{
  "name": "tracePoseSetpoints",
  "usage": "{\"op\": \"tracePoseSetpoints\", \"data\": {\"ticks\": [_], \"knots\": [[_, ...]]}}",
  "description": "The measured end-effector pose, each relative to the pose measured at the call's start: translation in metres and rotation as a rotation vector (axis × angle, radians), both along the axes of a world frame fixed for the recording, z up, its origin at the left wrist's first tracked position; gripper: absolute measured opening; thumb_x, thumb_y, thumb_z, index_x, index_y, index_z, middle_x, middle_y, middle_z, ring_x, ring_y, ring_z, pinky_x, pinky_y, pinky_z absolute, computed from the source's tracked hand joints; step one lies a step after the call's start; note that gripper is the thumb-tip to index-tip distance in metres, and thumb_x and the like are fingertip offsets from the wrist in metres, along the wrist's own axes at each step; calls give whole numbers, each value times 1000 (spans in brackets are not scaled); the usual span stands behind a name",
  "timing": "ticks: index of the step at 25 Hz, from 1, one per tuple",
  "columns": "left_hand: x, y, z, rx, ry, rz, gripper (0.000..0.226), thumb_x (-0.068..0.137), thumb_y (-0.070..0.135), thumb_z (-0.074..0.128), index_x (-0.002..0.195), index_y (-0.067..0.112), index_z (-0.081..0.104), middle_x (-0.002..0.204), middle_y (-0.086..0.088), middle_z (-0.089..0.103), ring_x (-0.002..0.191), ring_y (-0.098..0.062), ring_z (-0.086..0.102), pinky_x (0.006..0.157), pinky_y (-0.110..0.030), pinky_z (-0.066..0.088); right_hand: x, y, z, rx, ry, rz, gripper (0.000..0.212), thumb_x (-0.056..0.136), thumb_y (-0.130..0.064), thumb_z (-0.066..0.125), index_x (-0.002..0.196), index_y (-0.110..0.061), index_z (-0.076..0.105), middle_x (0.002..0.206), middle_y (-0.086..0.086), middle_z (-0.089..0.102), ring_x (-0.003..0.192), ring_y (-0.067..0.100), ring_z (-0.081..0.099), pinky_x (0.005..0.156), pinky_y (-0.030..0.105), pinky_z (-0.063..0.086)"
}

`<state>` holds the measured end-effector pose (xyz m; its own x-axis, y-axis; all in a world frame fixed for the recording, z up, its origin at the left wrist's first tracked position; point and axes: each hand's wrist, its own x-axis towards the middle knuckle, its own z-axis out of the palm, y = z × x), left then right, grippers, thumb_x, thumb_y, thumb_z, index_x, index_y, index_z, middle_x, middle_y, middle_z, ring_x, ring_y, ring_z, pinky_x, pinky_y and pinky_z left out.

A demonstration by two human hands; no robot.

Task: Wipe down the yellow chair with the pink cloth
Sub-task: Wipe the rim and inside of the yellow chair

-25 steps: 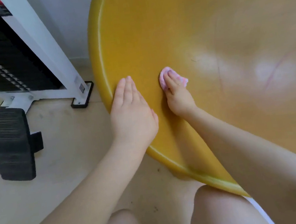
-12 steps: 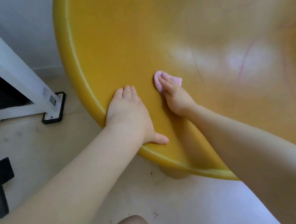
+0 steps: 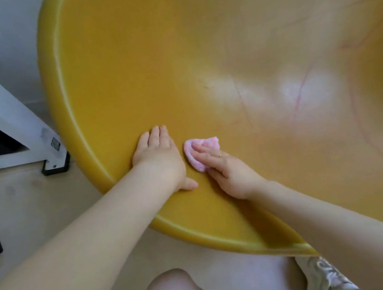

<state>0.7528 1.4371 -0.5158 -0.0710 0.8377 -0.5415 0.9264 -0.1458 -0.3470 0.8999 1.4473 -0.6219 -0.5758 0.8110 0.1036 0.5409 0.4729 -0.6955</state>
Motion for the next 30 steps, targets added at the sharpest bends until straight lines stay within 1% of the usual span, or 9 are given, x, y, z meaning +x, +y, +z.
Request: {"op": "tracePoseSetpoints", "data": {"ticks": [3, 7, 9, 12, 15, 19, 23, 27, 30], "knots": [[1, 16, -3, 50, 16, -60, 119, 71, 77, 50, 149, 9, -8, 157, -11, -18, 146, -24, -13, 118, -35, -4, -6, 57, -14, 43, -31, -218, 48, 93, 2, 34, 139, -13, 37, 153, 9, 23, 142, 23, 17, 113, 26, 12], [7, 20, -17, 76, 45, -50, 122, 69, 79, 49, 149, 6, -8, 157, -12, -18, 146, -25, -13, 118, -36, -5, -2, 128, -16, 51, -84, -318, 55, 93, 4, 28, 143, -19, 27, 156, 5, 14, 144, 24, 5, 115, 36, 10], [9, 21, -19, 88, 41, -39, 123, 68, 79, 50, 149, 6, -9, 156, -11, -19, 146, -24, -14, 118, -36, -5, 0, 120, -16, 43, -37, -287, 52, 94, 3, 30, 142, -17, 30, 155, 8, 16, 144, 25, 7, 116, 36, 9], [9, 22, -18, 104, 26, -25, 124, 68, 76, 54, 149, 6, -9, 157, -11, -18, 146, -24, -13, 118, -36, -5, 8, 51, -21, 66, 3, -52, 44, 93, -7, 36, 136, -10, 41, 149, 9, 29, 140, 21, 16, 113, 22, 7], [11, 23, -19, 106, 17, -37, 125, 67, 75, 56, 149, 6, -7, 157, -11, -17, 146, -24, -12, 118, -35, -4, 21, 22, -26, 108, -24, 166, 46, 91, -17, 29, 136, -11, 43, 147, 9, 35, 139, 25, 26, 115, 27, 13], [12, 25, -19, 101, 25, -37, 127, 65, 76, 56, 149, 6, -9, 157, -10, -18, 146, -24, -13, 118, -35, -4, 15, 80, -22, 119, -63, -35, 48, 91, 0, 33, 137, -11, 40, 150, 13, 29, 140, 28, 23, 112, 27, 13], [12, 24, -20, 91, 20, -32, 126, 65, 76, 56, 149, 7, -9, 156, -10, -19, 146, -24, -14, 118, -37, -6, 5, 126, -4, -24, -122, -288, 70, 85, 14, 27, 144, -24, 25, 157, -1, 10, 144, 19, 2, 112, 32, 16], [13, 25, -19, 98, 7, -47, 120, 67, 74, 57, 150, 12, -4, 157, -11, -16, 146, -26, -11, 118, -38, -5, 12, 65, -7, 1, -63, -106, 63, 84, 14, 30, 141, -14, 33, 154, 7, 19, 143, 24, 10, 111, 23, 8], [16, 20, -21, 95, 13, -152, 108, 73, 73, 50, 150, 13, 3, 158, -13, -8, 146, -27, -6, 118, -38, -6, 32, 3, -17, 9, -73, 128, 60, 81, 8, 28, 136, -11, 41, 149, 5, 26, 140, 22, 16, 113, 28, 9]]}}
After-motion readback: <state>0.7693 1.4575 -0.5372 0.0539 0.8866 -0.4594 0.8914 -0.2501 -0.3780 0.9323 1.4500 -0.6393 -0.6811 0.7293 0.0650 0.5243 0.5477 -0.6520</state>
